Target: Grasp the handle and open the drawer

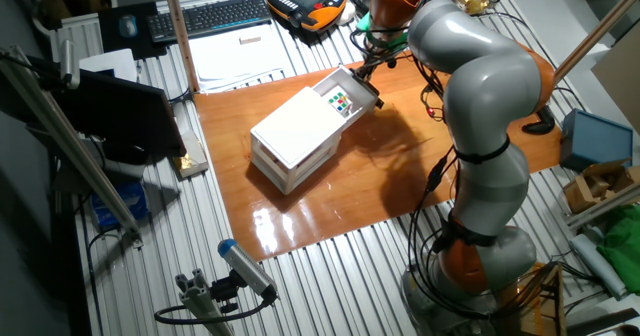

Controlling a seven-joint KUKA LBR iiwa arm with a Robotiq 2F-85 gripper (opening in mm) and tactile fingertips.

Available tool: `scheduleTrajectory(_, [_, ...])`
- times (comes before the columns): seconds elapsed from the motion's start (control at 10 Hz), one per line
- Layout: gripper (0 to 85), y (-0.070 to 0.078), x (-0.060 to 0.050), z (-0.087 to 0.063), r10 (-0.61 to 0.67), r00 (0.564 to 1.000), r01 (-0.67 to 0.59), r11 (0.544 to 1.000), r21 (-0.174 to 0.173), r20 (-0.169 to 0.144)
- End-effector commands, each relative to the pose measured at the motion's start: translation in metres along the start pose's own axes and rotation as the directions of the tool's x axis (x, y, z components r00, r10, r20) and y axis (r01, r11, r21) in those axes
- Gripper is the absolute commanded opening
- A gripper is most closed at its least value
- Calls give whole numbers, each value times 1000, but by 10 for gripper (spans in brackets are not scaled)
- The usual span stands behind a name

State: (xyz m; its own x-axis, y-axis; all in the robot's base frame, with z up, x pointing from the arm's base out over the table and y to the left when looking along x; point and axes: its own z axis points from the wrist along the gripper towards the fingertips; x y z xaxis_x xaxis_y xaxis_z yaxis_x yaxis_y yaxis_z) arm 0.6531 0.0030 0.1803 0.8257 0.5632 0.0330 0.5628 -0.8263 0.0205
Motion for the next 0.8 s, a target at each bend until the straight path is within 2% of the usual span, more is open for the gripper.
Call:
scheduleTrajectory(0.0, [7,1,0,0,-2,1000,2,1000,0,0])
scheduleTrajectory(0.6, [10,6,-2,1,-7,1000,7,1000,0,-3])
scheduleTrajectory(0.7, [117,5,-2,1,-11,1000,11,1000,-3,-9])
